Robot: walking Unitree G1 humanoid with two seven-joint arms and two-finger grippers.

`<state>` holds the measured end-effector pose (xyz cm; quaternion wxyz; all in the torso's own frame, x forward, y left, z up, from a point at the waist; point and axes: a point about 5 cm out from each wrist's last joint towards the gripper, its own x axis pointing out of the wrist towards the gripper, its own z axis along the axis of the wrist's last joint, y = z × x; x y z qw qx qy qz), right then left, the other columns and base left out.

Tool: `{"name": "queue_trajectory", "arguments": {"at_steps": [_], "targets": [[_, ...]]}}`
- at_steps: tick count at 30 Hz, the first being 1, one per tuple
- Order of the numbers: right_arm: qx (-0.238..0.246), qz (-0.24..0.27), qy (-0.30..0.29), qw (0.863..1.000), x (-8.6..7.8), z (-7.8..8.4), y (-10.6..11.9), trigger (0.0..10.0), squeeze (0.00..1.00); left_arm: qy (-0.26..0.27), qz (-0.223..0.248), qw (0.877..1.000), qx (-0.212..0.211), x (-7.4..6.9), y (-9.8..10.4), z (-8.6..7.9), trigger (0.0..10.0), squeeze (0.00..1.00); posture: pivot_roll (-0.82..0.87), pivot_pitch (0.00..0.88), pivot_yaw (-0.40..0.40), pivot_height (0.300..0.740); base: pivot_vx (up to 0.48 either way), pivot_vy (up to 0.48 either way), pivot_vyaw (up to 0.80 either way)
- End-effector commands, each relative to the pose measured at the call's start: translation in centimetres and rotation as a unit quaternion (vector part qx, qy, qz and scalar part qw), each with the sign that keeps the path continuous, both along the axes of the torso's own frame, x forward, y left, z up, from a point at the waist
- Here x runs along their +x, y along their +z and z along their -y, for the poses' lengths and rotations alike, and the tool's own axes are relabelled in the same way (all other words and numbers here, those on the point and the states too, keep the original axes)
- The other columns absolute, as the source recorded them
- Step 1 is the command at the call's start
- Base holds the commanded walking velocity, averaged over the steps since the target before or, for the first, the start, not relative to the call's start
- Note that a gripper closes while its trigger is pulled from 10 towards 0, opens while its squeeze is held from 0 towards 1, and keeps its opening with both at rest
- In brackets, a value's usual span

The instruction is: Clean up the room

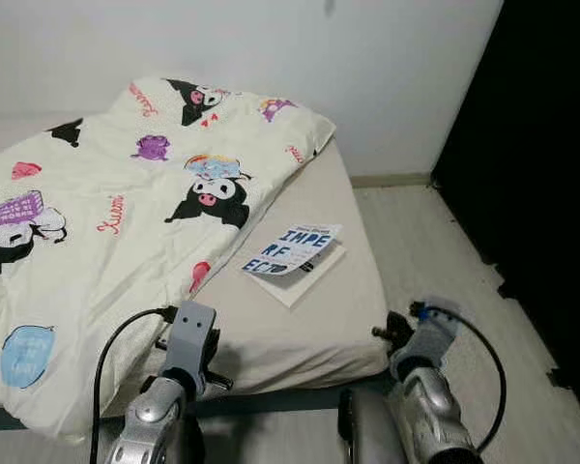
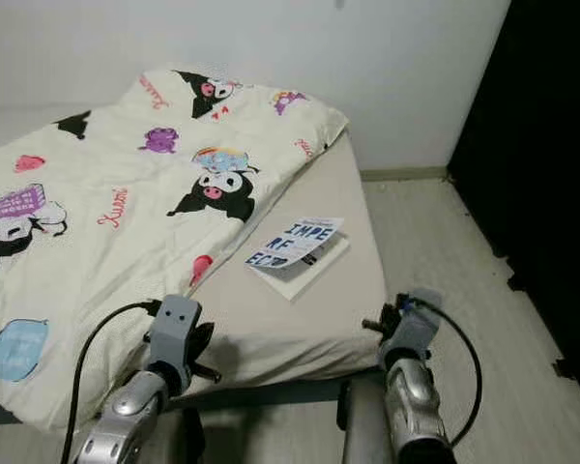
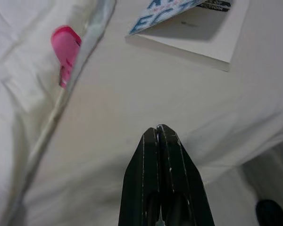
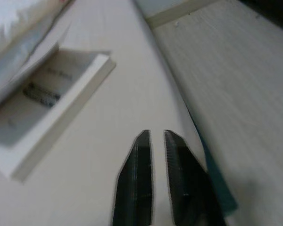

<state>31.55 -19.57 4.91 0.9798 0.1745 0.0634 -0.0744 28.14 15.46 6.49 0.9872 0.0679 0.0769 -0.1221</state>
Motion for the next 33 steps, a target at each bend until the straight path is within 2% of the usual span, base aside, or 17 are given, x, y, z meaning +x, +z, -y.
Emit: {"name": "queue_trajectory", "arguments": {"at_steps": [1,5,6,7,10,15,16,19,20,21,25,29,32,33], "targets": [[0.034,-0.015,-0.005,0.999,-0.4,0.0,-0.9,10.0,1.00,0.000,0.001,1.000,0.007,0.0,0.3,-0.6,10.0,0.00,-0.01,0.239,0.017,0.568,0.000,0.000,0.00],[0.117,0.015,0.023,0.993,1.2,-0.6,0.3,10.0,1.00,0.004,0.039,0.999,0.009,0.6,2.4,-2.1,10.0,0.00,0.02,0.287,0.009,0.568,0.000,0.000,0.00],[0.117,0.015,0.023,0.993,1.2,-0.6,0.3,10.0,1.00,0.004,0.039,0.999,0.009,0.6,2.4,-2.1,10.0,0.00,0.02,0.287,0.009,0.568,0.000,0.000,0.00],[0.131,0.020,0.026,0.991,1.6,-0.6,0.7,10.0,1.00,0.005,0.057,0.998,0.017,0.6,3.3,-2.6,10.0,0.00,0.04,0.309,0.000,0.568,0.000,0.000,0.00],[0.148,0.019,0.051,0.987,2.2,-1.0,1.1,10.0,1.00,0.008,0.072,0.997,0.023,0.5,4.4,-3.3,10.0,0.00,0.07,0.339,-0.007,0.568,0.000,0.000,0.00],[0.147,0.012,0.062,0.987,2.6,-1.3,1.3,10.0,1.00,0.001,0.084,0.996,0.030,0.3,5.3,-3.5,10.0,0.00,0.09,0.355,-0.007,0.568,0.000,0.000,0.00],[0.119,-0.009,0.062,0.991,3.2,-1.2,1.6,10.0,1.00,-0.025,0.100,0.994,0.039,0.0,6.4,-3.1,10.0,0.00,0.11,0.369,-0.007,0.568,0.000,0.000,0.00],[0.112,-0.014,0.064,0.992,3.7,-1.2,2.1,10.0,1.00,-0.045,0.109,0.992,0.039,-0.3,7.3,-2.6,10.0,0.00,0.12,0.382,-0.002,0.568,0.000,0.000,0.00],[0.111,-0.015,0.063,0.992,3.9,-1.2,2.4,10.0,0.53,-0.049,0.112,0.992,0.042,-0.5,7.5,-2.5,10.0,0.00,0.13,0.390,0.000,0.568,0.000,0.000,0.00],[0.109,-0.018,0.062,0.992,4.3,-1.2,2.8,10.0,0.00,-0.053,0.116,0.991,0.044,-0.7,7.8,-2.3,10.0,0.00,0.15,0.400,0.001,0.568,0.000,0.000,0.00],[0.109,-0.016,0.062,0.992,4.4,-1.1,3.0,10.0,0.00,-0.053,0.117,0.991,0.046,-0.8,7.9,-2.3,10.0,0.00,0.15,0.400,0.001,0.568,0.000,0.000,0.00],[0.111,-0.008,0.065,0.992,5.3,-1.0,4.3,10.0,0.00,-0.057,0.121,0.990,0.052,-1.7,8.6,-2.3,10.0,0.00,0.19,0.417,0.005,0.568,0.000,0.000,0.00],[0.112,-0.007,0.065,0.992,5.4,-1.0,4.5,10.0,0.00,-0.058,0.123,0.989,0.055,-1.9,8.8,-2.3,10.0,0.00,0.20,0.419,0.007,0.568,0.000,0.000,0.00],[0.120,-0.005,0.065,0.991,5.7,-1.1,5.0,10.0,0.00,-0.060,0.125,0.988,0.066,-2.2,9.3,-2.5,10.0,0.00,0.22,0.429,0.012,0.568,0.000,0.000,0.00]]}}
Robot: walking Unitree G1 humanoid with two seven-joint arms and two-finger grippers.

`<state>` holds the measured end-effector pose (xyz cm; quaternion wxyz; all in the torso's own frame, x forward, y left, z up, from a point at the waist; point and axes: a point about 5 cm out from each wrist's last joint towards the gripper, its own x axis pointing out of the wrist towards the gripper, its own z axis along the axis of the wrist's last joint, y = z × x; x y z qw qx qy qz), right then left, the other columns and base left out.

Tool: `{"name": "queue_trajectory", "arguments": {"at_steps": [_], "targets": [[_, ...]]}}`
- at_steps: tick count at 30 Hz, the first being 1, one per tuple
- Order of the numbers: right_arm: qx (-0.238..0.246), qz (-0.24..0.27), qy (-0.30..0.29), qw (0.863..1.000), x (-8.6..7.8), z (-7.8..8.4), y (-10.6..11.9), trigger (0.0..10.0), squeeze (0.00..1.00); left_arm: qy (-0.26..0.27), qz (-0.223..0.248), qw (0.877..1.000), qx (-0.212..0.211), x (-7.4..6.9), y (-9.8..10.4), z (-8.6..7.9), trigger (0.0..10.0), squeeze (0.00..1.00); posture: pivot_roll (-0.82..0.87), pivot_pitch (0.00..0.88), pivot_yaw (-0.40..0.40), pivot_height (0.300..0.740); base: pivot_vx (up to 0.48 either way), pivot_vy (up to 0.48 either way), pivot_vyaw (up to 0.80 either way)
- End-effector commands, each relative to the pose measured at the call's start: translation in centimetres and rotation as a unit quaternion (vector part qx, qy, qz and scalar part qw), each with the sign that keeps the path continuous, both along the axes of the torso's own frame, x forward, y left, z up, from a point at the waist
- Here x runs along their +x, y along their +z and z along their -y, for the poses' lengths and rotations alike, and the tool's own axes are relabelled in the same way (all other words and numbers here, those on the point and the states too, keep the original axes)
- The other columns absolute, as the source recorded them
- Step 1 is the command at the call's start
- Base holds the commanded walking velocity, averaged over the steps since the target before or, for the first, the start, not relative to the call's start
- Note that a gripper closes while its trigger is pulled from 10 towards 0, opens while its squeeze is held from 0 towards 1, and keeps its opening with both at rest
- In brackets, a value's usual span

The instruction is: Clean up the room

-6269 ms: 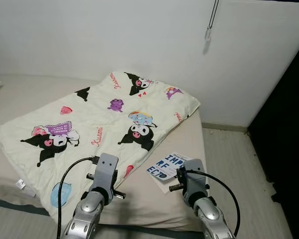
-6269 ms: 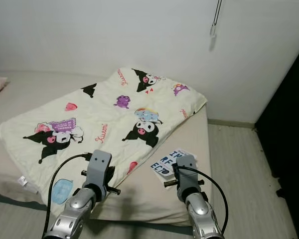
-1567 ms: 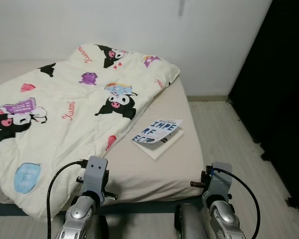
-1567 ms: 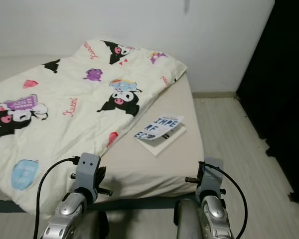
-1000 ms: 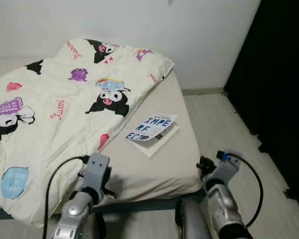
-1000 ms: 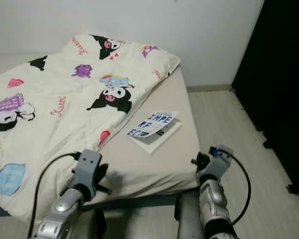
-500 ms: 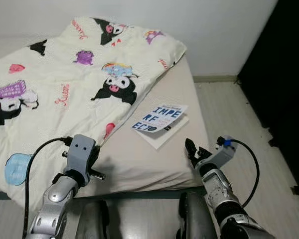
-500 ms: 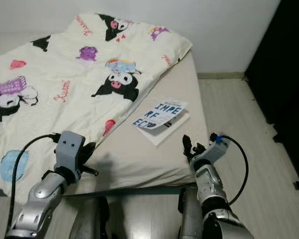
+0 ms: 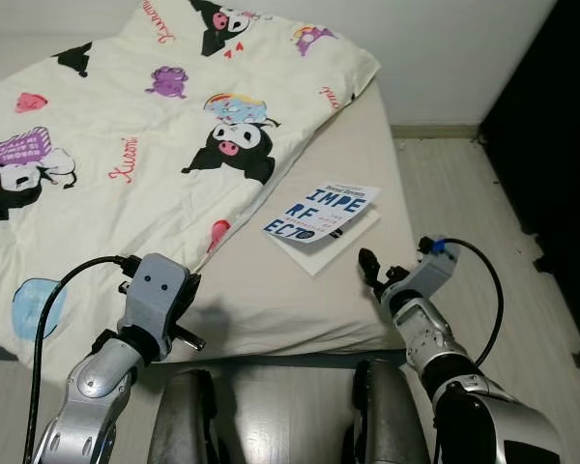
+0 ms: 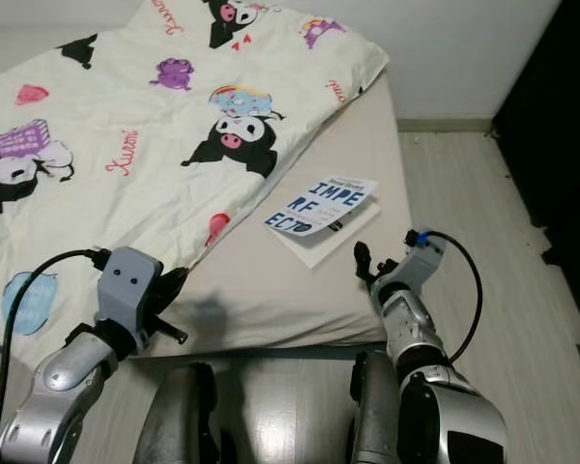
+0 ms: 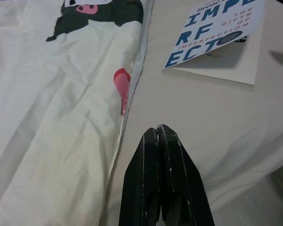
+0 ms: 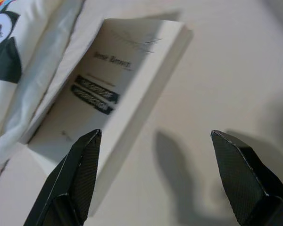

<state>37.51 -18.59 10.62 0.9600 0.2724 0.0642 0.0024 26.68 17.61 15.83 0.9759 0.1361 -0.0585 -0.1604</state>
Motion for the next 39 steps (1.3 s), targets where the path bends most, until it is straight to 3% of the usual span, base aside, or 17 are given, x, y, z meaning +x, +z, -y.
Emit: {"name": "queue_trajectory", "arguments": {"at_steps": [1,16,21,25,32,36,39], "targets": [[0.019,-0.024,0.000,1.000,-0.1,-0.2,-0.6,10.0,0.00,-0.003,-0.012,1.000,0.023,-0.9,0.1,-0.5,10.0,0.00,0.22,0.430,0.013,0.568,0.000,0.000,0.00],[0.021,-0.004,0.015,1.000,0.9,-1.2,1.1,10.0,0.00,-0.022,0.001,0.999,0.039,-1.3,1.5,0.4,10.0,0.00,0.26,0.447,0.035,0.568,0.000,0.000,0.00],[0.013,0.023,0.044,0.999,1.0,-2.3,1.6,10.0,0.00,-0.036,0.002,0.999,0.038,-1.8,1.6,1.0,10.0,0.00,0.22,0.447,0.033,0.568,0.000,0.000,0.00],[0.025,0.045,0.067,0.996,0.4,-3.3,0.8,10.0,0.00,-0.070,-0.009,0.997,0.031,-2.7,1.3,2.3,10.0,0.00,0.21,0.433,0.033,0.568,0.000,0.000,0.00],[0.035,0.046,0.063,0.996,-0.6,-4.1,-0.9,10.0,0.00,-0.087,-0.025,0.995,0.028,-2.8,0.6,2.8,10.0,0.00,0.18,0.417,0.036,0.568,0.000,0.000,0.00],[0.018,0.037,0.056,0.998,-1.4,-4.6,-2.0,10.0,0.00,-0.058,-0.060,0.996,0.021,-2.4,-0.6,2.2,10.0,0.00,0.15,0.406,0.037,0.568,0.000,0.000,0.00],[-0.015,0.033,0.031,0.999,-2.2,-4.5,-2.9,10.0,0.00,-0.012,-0.086,0.996,-0.013,-1.9,-1.6,1.6,10.0,0.00,0.14,0.399,0.039,0.568,0.000,0.000,0.00]]}}
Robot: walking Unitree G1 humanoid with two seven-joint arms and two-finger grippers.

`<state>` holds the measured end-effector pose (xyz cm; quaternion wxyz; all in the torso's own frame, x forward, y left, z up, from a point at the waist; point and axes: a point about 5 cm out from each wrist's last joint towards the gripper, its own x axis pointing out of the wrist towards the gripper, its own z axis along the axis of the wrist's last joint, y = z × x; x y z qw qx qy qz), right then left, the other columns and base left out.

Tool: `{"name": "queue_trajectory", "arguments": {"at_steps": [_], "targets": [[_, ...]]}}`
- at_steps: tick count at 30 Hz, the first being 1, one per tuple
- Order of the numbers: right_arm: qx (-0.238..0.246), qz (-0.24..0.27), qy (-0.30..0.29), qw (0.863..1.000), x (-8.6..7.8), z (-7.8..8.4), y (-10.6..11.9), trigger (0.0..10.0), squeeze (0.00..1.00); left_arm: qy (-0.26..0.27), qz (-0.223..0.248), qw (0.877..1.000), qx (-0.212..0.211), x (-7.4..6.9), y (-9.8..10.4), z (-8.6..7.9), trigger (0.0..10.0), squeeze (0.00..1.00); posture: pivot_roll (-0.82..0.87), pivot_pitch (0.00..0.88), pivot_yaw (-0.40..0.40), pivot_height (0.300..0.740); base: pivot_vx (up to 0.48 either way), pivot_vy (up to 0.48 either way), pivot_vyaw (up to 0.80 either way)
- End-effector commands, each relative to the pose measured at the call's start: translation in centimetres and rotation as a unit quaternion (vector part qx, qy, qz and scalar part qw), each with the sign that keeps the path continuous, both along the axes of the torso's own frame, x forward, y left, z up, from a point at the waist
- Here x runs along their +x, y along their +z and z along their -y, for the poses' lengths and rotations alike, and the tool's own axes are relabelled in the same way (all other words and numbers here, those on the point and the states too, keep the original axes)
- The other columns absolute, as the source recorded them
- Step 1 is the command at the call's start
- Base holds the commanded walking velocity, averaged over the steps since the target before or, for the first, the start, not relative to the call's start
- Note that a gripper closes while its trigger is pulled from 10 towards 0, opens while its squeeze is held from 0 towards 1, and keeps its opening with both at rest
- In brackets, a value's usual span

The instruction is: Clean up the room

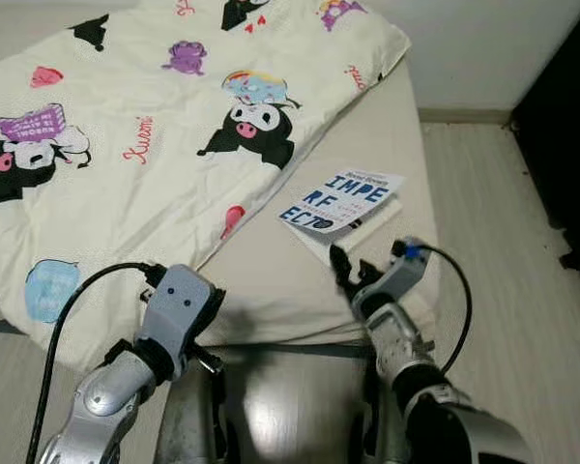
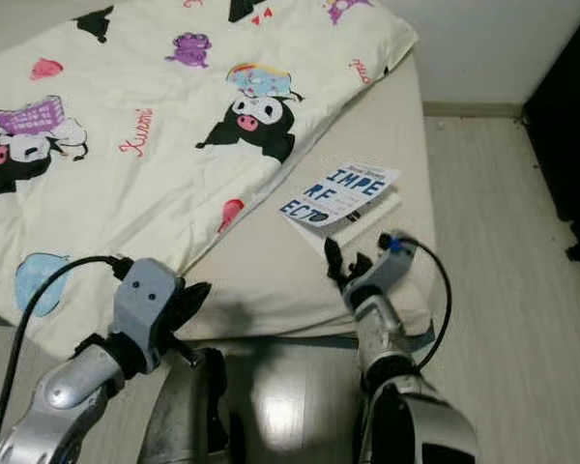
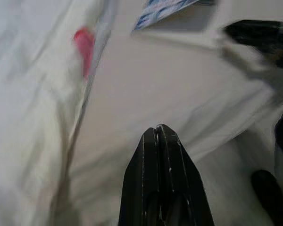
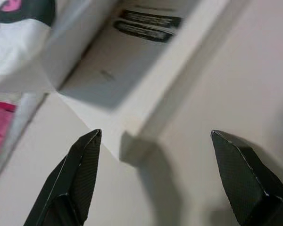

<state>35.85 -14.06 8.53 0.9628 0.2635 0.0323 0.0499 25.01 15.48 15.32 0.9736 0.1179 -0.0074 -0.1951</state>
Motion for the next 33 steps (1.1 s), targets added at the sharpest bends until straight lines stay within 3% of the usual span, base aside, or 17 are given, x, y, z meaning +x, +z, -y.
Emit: {"name": "queue_trajectory", "arguments": {"at_steps": [1,3,13,33], "targets": [[-0.009,-0.010,-0.007,1.000,-0.5,0.0,-0.8,10.0,0.00,0.017,-0.029,0.999,-0.004,-0.2,-1.0,-0.6,10.0,0.00,0.14,0.399,0.039,0.568,0.000,0.000,0.00],[-0.025,-0.008,-0.035,0.999,-0.9,1.0,-1.1,10.0,0.00,0.035,-0.036,0.998,-0.030,0.2,-1.2,-0.6,10.0,0.00,0.13,0.400,0.043,0.568,0.000,0.000,0.00],[-0.048,0.016,-0.049,0.998,0.2,2.7,0.9,10.0,0.00,0.036,-0.028,0.999,-0.026,0.4,-0.8,-0.9,10.0,0.00,0.13,0.402,0.040,0.558,0.000,0.000,0.00],[-0.050,0.030,-0.064,0.996,0.7,3.1,1.9,10.0,0.00,0.045,-0.037,0.998,-0.037,0.5,-1.5,-0.3,10.0,0.00,0.10,0.383,0.016,0.545,0.000,0.000,0.00]]}}
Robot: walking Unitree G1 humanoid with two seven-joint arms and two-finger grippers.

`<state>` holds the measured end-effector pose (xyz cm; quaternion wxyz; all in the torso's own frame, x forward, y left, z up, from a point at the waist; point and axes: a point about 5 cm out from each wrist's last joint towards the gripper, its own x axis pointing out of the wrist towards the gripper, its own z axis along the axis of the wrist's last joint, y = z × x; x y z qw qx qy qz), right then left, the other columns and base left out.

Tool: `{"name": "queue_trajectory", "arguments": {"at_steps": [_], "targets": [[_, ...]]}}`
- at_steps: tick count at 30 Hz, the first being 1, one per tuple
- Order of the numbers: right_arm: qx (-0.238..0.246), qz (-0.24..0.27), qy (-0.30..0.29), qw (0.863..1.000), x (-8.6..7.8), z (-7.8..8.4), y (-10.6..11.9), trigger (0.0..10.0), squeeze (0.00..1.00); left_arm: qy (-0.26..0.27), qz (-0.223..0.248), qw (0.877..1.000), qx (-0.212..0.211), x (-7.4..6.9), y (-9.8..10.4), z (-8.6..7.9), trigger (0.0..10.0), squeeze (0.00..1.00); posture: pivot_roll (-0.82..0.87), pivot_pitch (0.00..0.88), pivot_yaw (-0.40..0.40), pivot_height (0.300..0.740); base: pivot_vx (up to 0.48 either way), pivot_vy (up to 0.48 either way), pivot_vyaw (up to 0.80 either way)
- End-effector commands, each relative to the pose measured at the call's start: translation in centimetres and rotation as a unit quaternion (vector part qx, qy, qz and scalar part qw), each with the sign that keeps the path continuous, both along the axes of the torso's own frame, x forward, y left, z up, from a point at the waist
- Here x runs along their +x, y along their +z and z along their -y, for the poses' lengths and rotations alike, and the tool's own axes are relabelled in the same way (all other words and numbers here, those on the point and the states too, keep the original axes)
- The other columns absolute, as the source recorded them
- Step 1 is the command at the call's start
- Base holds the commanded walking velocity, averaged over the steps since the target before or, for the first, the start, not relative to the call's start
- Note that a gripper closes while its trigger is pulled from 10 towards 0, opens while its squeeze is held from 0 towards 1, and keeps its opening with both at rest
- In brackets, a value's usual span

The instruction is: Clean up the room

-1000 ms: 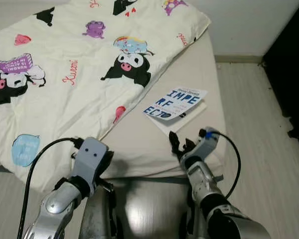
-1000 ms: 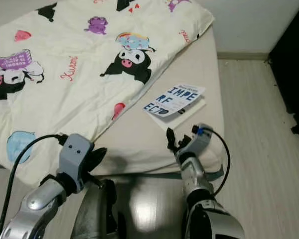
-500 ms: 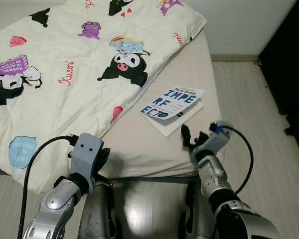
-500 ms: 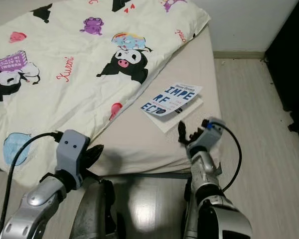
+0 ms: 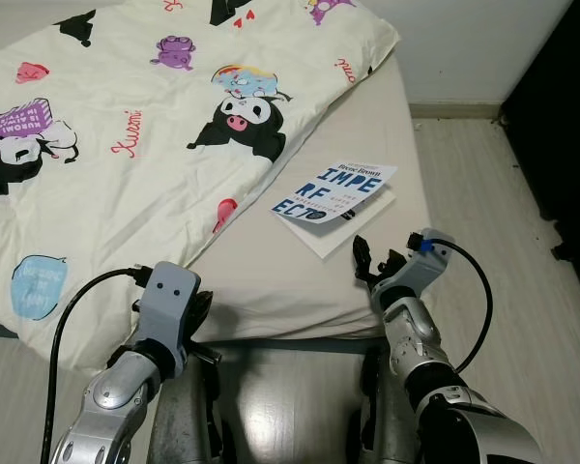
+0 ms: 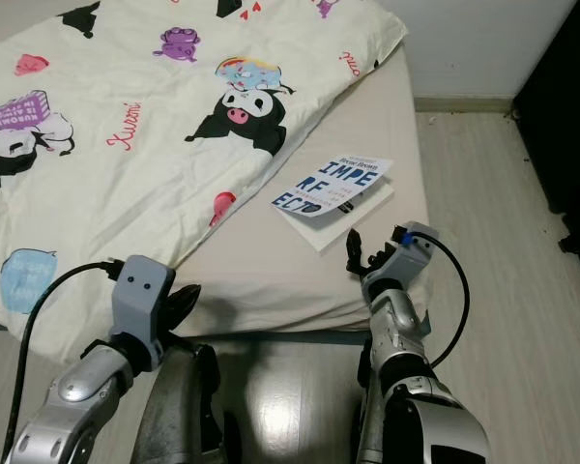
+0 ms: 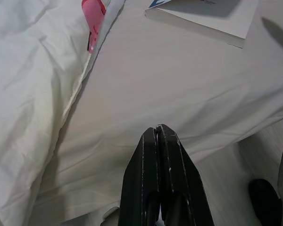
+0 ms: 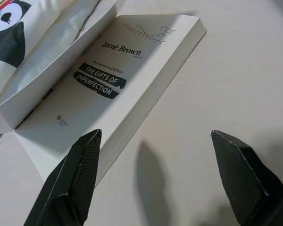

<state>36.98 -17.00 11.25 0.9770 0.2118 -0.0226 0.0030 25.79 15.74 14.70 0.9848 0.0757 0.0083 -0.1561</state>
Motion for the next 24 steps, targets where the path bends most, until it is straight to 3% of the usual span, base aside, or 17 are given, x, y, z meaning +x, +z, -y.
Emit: {"name": "queue_trajectory", "arguments": {"at_steps": [1,22,24], "targets": [[0.006,-0.013,-0.009,1.000,-0.4,0.2,-0.8,10.0,0.00,0.002,-0.018,1.000,0.003,-0.3,-0.9,-0.1,10.0,0.00,0.10,0.383,0.016,0.540,0.000,0.000,0.00],[0.019,0.002,-0.022,1.000,-0.4,0.6,-0.5,10.0,0.00,-0.009,-0.016,1.000,0.012,-0.3,-0.7,-0.3,10.0,0.00,0.12,0.379,0.030,0.535,0.000,0.000,0.00],[0.058,0.026,-0.017,0.998,0.0,0.8,0.4,10.0,0.00,-0.014,-0.012,1.000,0.014,-0.5,-0.4,-0.4,10.0,0.00,0.14,0.389,0.032,0.535,0.000,0.000,0.00]]}}
